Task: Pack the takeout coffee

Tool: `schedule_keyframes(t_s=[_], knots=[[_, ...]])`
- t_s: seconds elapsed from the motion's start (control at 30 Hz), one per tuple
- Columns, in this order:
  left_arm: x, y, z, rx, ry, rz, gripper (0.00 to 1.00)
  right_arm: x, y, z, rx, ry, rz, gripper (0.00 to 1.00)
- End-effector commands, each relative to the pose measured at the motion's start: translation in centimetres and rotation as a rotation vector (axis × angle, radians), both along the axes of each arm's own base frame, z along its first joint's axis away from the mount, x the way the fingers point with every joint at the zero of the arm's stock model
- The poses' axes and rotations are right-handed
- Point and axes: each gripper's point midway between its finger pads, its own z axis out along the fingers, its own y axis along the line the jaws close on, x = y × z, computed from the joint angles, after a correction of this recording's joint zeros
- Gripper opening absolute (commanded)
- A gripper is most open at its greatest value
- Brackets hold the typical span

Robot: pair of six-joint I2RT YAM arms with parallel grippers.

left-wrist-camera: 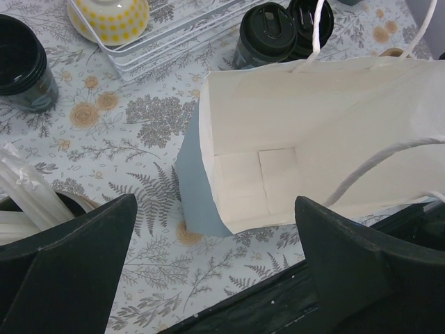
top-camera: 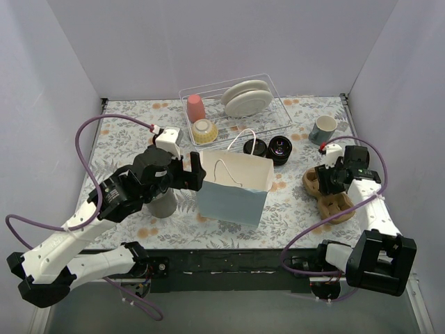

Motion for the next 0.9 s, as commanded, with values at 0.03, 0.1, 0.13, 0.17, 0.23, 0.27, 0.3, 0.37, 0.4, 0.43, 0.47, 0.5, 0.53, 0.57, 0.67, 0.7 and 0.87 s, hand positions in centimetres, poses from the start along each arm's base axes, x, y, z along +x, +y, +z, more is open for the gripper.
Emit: schedule_keyframes(t_s=[0.03, 0.1, 0.13, 0.17, 0.23, 0.27, 0.3, 0.37, 0.4, 0.43, 0.47, 0.5, 0.53, 0.57, 0.67, 0.7, 0.87], knots=[[0.4, 0.5, -0.6, 0.046, -0.009, 0.007, 0.98, 0.5, -0.4, 1.0, -0.019, 0.009, 0.031, 0.58], [0.4, 0.5, -0.6, 0.044, -0.012, 0.007, 0.98, 0.3, -0.4, 0.6, -0.021, 0.032, 0.033, 0.56], [0.3, 0.5, -0.4, 0.042, -0.015, 0.006, 0.98, 0.2, -0.5, 0.5, -0.024, 0.039, 0.032, 0.56], [0.3, 0.5, -0.2, 0.039, -0.020, 0.006, 0.98, 0.2, -0.7, 0.4, -0.034, 0.046, 0.029, 0.56], [0.3, 0.6, 0.1, 0.035, -0.027, 0.004, 0.98, 0.0, -0.7, 0.1, -0.035, 0.059, 0.031, 0.56], [0.3, 0.6, 0.1, 0.036, -0.030, 0.005, 0.98, 0.0, -0.8, 0.0, -0.039, 0.063, 0.034, 0.55], [0.3, 0.7, 0.3, 0.035, -0.033, 0.005, 0.98, 0.0, -0.8, -0.1, -0.038, 0.066, 0.033, 0.55], [0.3, 0.7, 0.3, 0.037, -0.034, 0.008, 0.98, -0.1, -0.7, -0.3, -0.035, 0.074, 0.035, 0.52], [0.3, 0.7, 0.3, 0.041, -0.033, 0.007, 0.98, 0.1, -0.7, -0.3, -0.035, 0.065, 0.036, 0.51], [0.4, 0.9, 0.4, 0.041, -0.036, 0.012, 0.98, 0.2, -0.6, -0.3, -0.032, 0.059, 0.040, 0.49], [0.4, 0.9, 0.2, 0.045, -0.034, 0.013, 0.98, 0.0, -0.7, -0.4, -0.034, 0.058, 0.037, 0.46], [0.4, 0.9, 0.1, 0.045, -0.035, 0.015, 0.98, 0.0, -0.8, -0.4, -0.038, 0.056, 0.035, 0.45], [0.4, 0.8, 0.1, 0.045, -0.034, 0.015, 0.98, 0.1, -0.8, -0.3, -0.044, 0.048, 0.034, 0.44], [0.4, 0.8, -0.1, 0.046, -0.031, 0.013, 0.98, 0.1, -0.9, -0.2, -0.050, 0.046, 0.031, 0.43], [0.5, 0.7, -0.3, 0.047, -0.028, 0.017, 0.98, 0.3, -0.8, 0.4, -0.045, 0.031, 0.033, 0.42], [0.5, 0.7, -0.4, 0.048, -0.025, 0.016, 0.98, 0.6, -0.9, 0.9, -0.049, 0.016, 0.034, 0.42], [0.7, 0.7, -0.7, 0.050, -0.025, 0.024, 0.98, 0.5, -0.4, 2.5, -0.030, -0.007, 0.038, 0.42]])
